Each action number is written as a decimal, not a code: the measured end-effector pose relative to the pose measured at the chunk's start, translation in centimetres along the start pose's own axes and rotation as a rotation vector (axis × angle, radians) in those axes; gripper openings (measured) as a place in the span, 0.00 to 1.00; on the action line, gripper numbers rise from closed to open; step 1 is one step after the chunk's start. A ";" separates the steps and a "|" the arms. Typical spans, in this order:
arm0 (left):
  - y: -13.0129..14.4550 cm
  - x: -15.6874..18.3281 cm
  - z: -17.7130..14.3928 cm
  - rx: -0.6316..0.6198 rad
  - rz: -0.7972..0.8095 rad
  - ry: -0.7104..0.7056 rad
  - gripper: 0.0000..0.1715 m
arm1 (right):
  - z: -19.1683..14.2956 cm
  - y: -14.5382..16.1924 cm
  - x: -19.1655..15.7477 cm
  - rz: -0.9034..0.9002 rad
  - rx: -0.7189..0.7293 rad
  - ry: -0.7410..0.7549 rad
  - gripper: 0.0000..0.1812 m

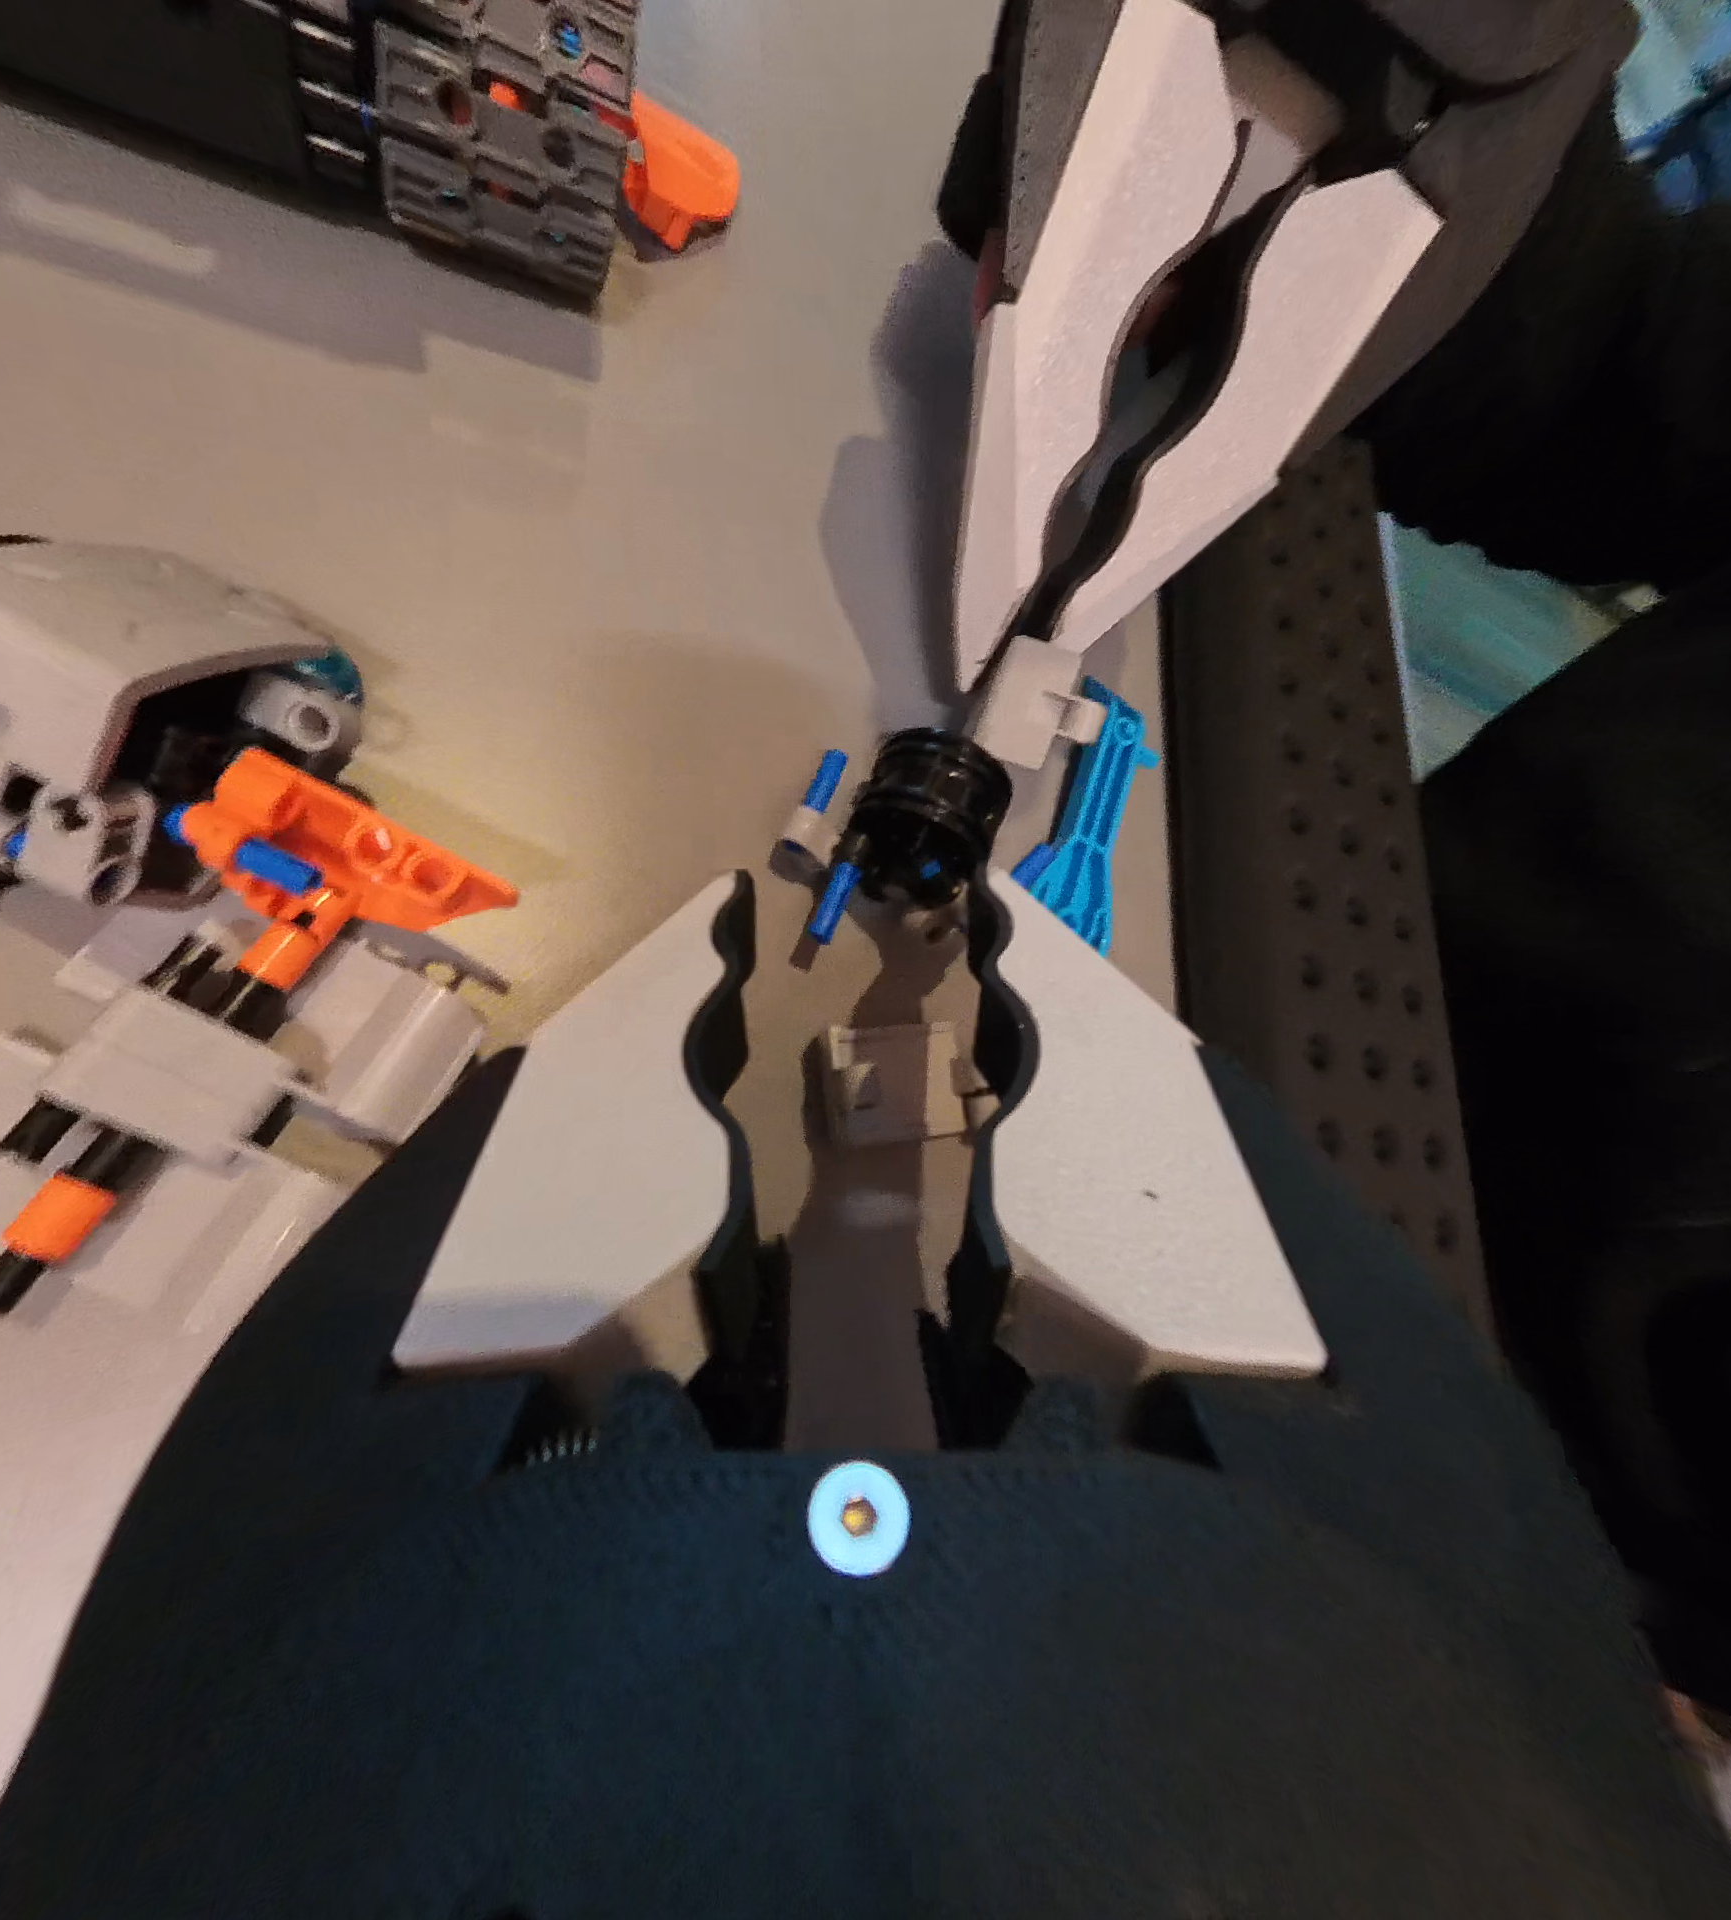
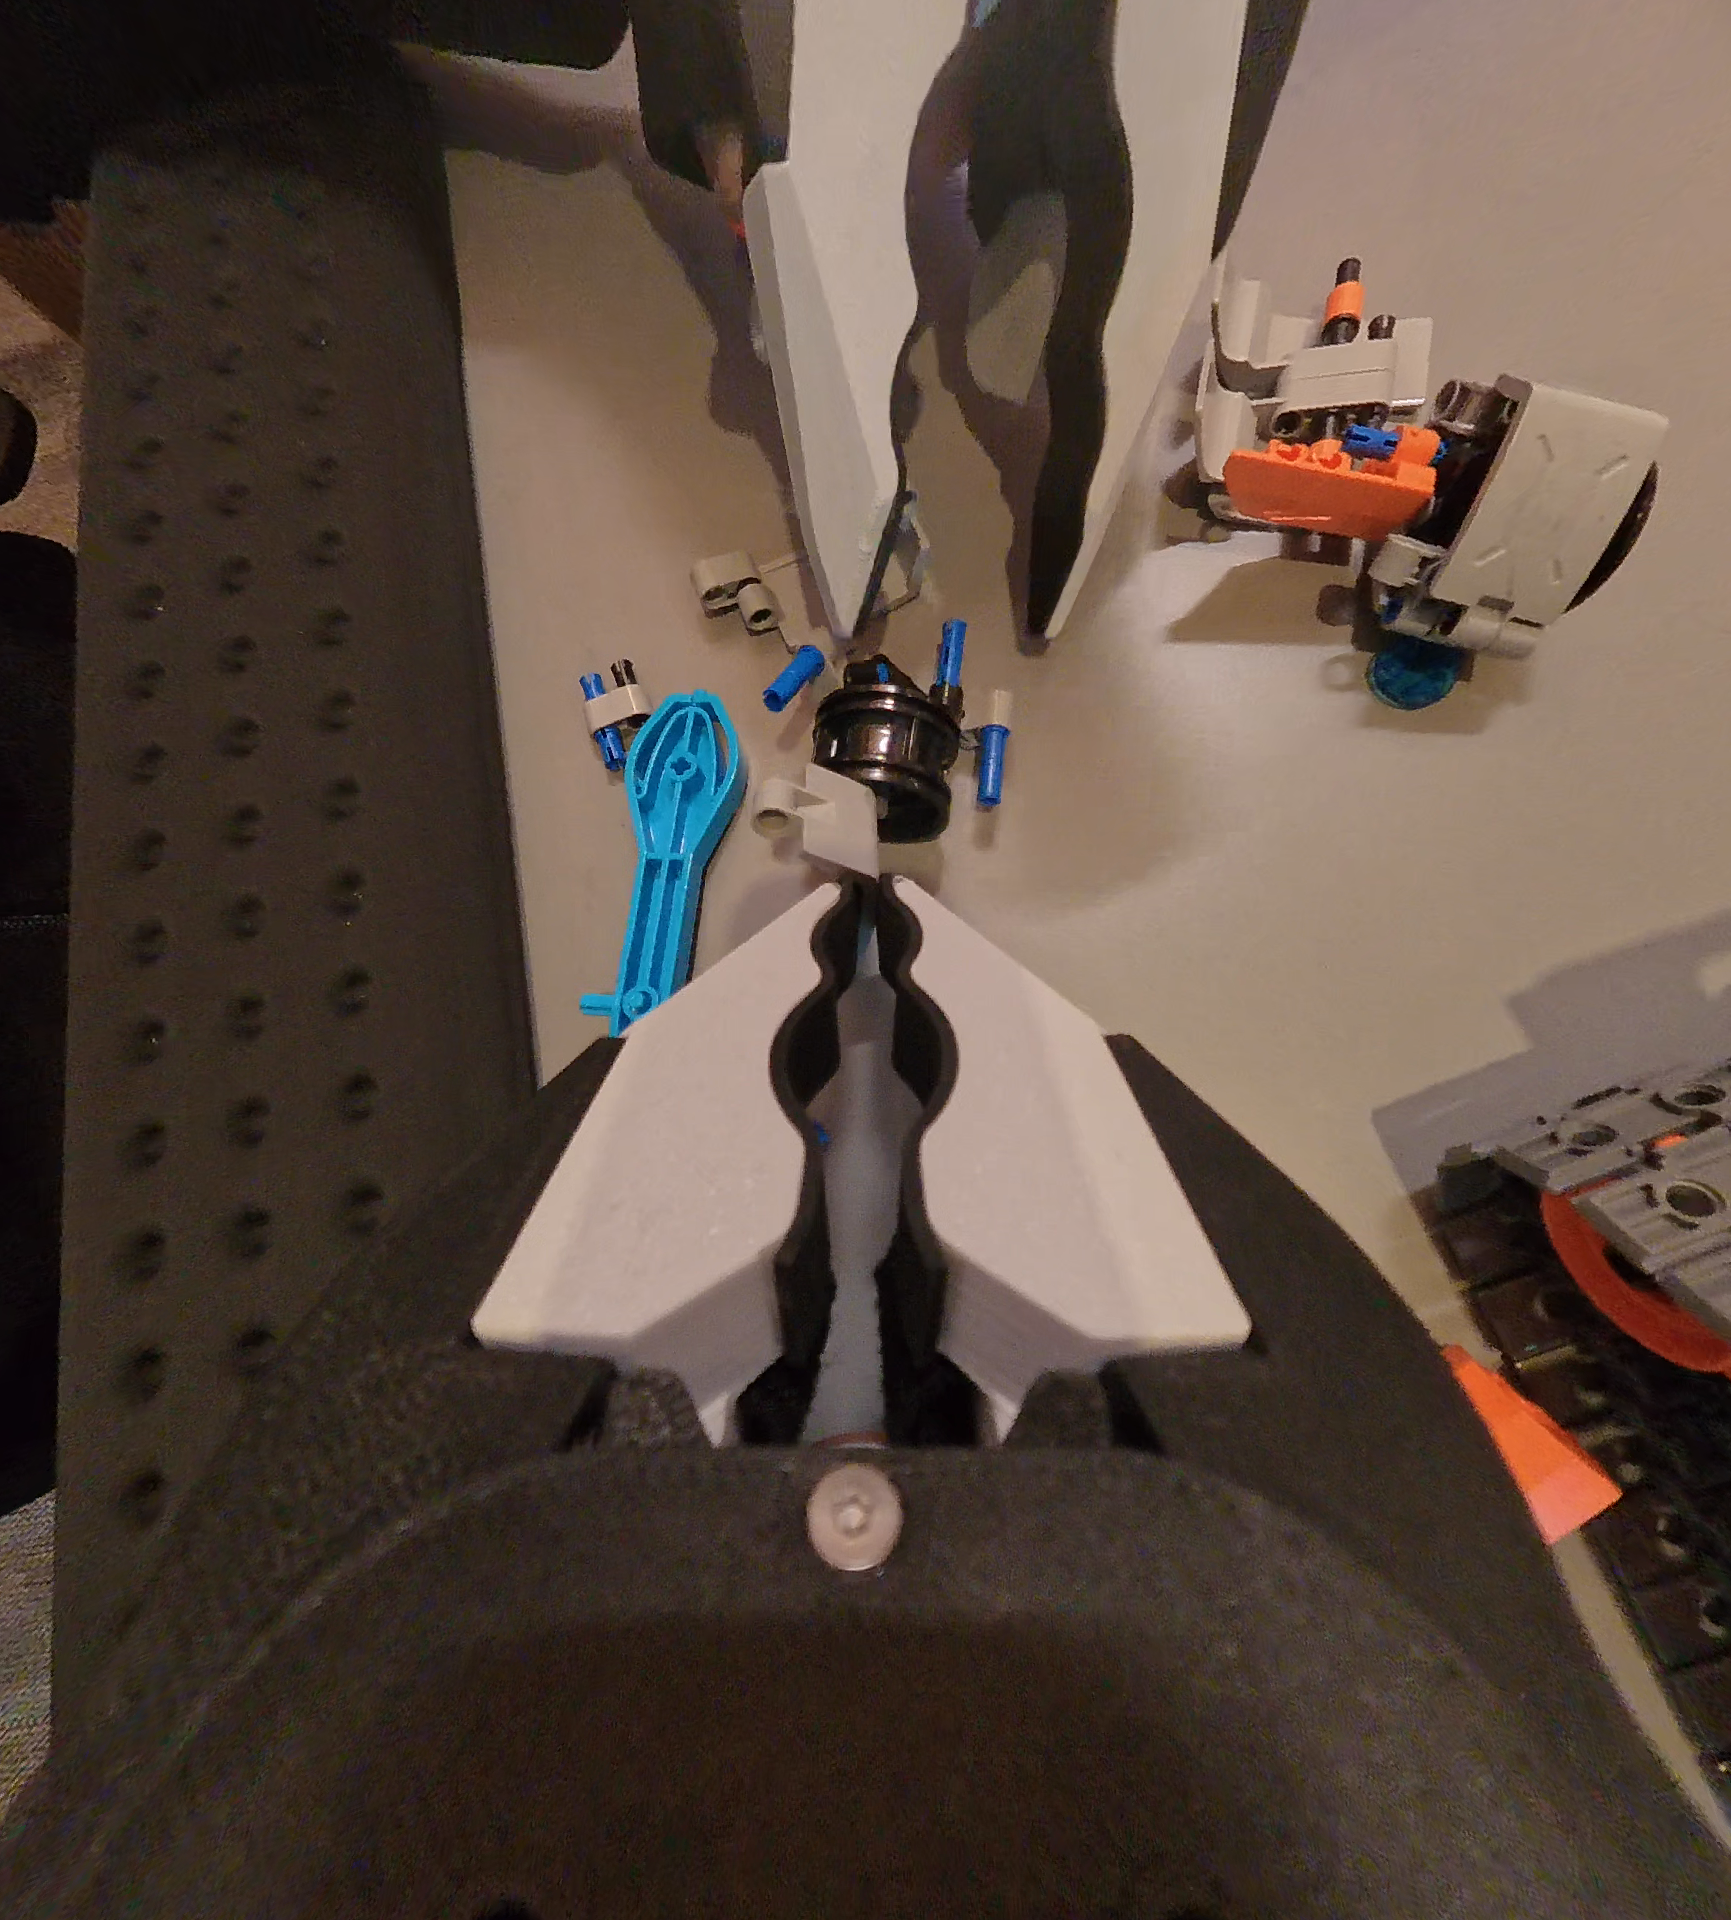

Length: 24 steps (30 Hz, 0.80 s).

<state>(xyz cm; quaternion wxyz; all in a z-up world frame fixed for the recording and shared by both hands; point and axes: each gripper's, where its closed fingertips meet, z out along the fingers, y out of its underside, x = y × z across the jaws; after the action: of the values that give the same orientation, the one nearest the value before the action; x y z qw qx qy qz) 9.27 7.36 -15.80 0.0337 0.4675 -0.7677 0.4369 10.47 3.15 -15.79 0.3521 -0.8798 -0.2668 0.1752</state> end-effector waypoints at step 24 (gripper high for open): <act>0.5 1.2 1.6 0.015 0.234 -0.130 0.06 | -1.4 0.4 1.7 0.115 0.059 0.005 0.00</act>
<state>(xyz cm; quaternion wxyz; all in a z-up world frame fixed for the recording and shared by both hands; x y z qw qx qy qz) 8.82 5.52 -16.53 -0.0710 0.4024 -0.8142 0.4124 12.67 3.20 -15.32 0.3680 -0.8833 -0.2099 0.2008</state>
